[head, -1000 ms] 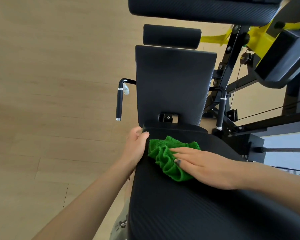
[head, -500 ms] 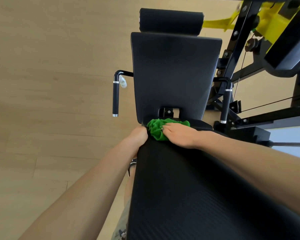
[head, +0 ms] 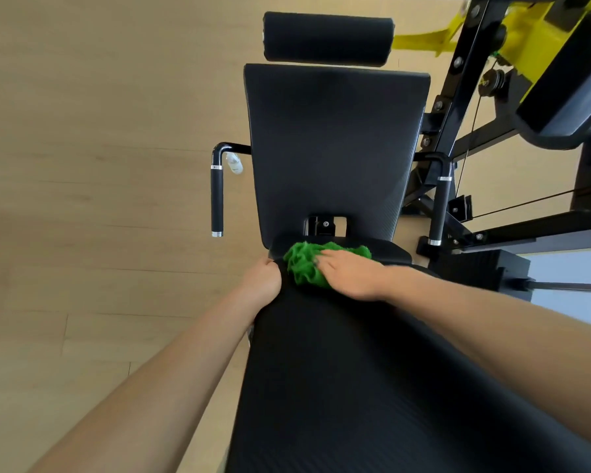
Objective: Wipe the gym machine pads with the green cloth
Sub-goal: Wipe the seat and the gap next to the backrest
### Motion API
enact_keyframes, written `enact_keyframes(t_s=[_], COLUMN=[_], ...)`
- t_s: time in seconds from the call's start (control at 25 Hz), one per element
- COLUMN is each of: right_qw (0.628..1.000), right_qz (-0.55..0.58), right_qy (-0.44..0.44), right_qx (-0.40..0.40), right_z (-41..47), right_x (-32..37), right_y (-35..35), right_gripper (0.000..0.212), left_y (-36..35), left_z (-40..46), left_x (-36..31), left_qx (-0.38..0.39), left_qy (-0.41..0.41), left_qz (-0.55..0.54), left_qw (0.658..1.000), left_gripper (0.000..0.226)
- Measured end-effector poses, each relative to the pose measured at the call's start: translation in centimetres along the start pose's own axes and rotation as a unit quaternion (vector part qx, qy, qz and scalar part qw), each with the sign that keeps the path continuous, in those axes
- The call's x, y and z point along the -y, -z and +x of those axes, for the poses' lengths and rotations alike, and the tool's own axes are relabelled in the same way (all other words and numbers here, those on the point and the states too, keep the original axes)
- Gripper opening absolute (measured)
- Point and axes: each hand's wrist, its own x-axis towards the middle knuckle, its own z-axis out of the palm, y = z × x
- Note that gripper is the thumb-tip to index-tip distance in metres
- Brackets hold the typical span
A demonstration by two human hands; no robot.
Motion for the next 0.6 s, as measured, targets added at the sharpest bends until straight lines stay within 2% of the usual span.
enact_keyframes(t_s=[0.08, 0.16, 0.32, 0.44, 0.48, 0.56, 0.6], right_qw=[0.999, 0.999, 1.0, 0.989, 0.987, 0.991, 0.994], right_qz=[-0.011, 0.002, 0.015, 0.018, 0.028, 0.037, 0.018], right_qy=[-0.041, -0.037, 0.018, 0.099, 0.099, 0.087, 0.087], right_qx=[0.017, 0.014, -0.017, -0.107, -0.123, -0.091, -0.07], right_z=[3.9, 3.9, -4.3, -15.5, -18.1, -19.0, -17.1], right_x=[-1.1, -1.7, -1.6, -1.3, -1.4, -2.4, -3.2], right_y=[-0.2, -0.6, 0.4, -0.7, -1.1, -1.3, -1.0], right_gripper=[0.053, 0.053, 0.05, 0.059, 0.064, 0.067, 0.065], left_y=[-0.1, -0.1, -0.1, -0.1, -0.2, -0.8, -1.3], left_z=[0.1, 0.1, -1.1, -1.9, -2.0, -2.1, -2.1], left_x=[0.1, -0.4, -1.8, -3.0, -3.4, -4.0, -4.0], left_qx=[-0.011, -0.015, -0.029, -0.014, 0.002, 0.018, 0.001], left_qy=[0.009, 0.009, 0.008, 0.007, 0.011, 0.029, 0.031], left_qz=[0.015, 0.044, 0.113, 0.139, 0.164, 0.194, 0.213], left_qw=[1.0, 0.999, 0.993, 0.99, 0.986, 0.98, 0.977], left_gripper=[0.046, 0.047, 0.043, 0.047, 0.053, 0.069, 0.076])
